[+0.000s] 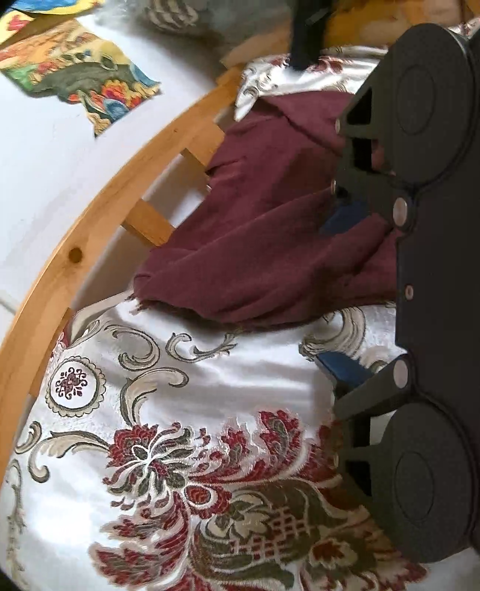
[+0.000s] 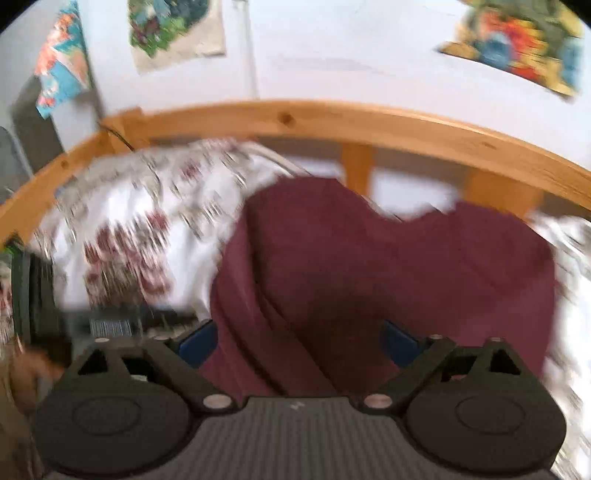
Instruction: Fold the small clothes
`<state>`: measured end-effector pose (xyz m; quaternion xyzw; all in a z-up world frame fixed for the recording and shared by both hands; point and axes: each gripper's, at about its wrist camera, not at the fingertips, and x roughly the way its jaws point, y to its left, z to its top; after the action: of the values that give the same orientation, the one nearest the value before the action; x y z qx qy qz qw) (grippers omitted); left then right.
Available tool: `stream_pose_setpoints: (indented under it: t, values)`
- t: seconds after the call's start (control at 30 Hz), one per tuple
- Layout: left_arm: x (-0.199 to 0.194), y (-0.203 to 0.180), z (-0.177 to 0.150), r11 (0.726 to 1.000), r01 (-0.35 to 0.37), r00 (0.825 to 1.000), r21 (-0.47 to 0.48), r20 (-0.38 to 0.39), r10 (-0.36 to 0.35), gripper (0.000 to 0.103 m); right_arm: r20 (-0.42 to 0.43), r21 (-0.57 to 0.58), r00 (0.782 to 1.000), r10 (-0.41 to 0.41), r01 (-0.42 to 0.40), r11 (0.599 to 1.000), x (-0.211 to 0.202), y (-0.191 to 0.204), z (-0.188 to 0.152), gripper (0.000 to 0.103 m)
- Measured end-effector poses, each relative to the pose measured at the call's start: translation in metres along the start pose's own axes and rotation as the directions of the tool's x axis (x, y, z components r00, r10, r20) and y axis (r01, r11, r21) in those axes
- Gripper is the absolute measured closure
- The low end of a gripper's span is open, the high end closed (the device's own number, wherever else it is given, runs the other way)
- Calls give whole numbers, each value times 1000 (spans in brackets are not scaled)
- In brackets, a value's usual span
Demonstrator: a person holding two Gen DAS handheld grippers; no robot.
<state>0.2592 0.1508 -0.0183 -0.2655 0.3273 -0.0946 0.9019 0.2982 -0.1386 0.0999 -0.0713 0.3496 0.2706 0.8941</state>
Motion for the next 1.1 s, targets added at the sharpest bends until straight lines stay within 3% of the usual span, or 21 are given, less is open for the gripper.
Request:
stream_pose_setpoints:
  t: [0.13, 0.23, 0.33, 0.4, 0.43, 0.53, 0.57, 0.73, 0.93, 1.1]
  values:
    - [13, 6, -1, 1000, 8, 1000, -3, -15, -8, 40, 29, 9, 994, 109, -110, 994, 61, 10, 33, 18]
    - [26, 10, 0, 1000, 0, 998, -29, -64, -2, 41, -30, 9, 975, 220, -220, 976, 108, 18, 49, 18]
    - [30, 14, 1, 997, -11, 997, -76, -78, 5, 42, -79, -14, 975, 209, -210, 978, 148, 29, 53, 21]
    - [31, 17, 1, 995, -16, 996, -101, -86, 8, 42, -97, -24, 974, 203, -206, 978, 167, 33, 55, 47]
    - [31, 18, 2, 994, -20, 996, -105, -90, 10, 43, -102, -15, 971, 217, -220, 975, 171, 33, 55, 69]
    - [28, 23, 1, 994, -19, 996, -107, -88, 9, 60, -76, 6, 961, 267, -267, 964, 171, 26, 56, 93]
    - [29, 26, 1, 992, -8, 996, -127, -86, -3, 62, -57, -1, 956, 289, -289, 957, 168, 23, 56, 96]
    - [34, 41, 2, 963, 98, 991, -252, -59, -116, 62, 5, 13, 929, 370, -371, 929, 154, 8, 58, 97]
    - [46, 48, -4, 949, 156, 982, -273, -64, -180, 54, 49, -4, 907, 419, -419, 908, 154, 5, 65, 98]
    - [49, 50, -3, 947, 184, 978, -263, -42, -202, 56, 101, 9, 875, 474, -477, 879, 159, 3, 74, 98]
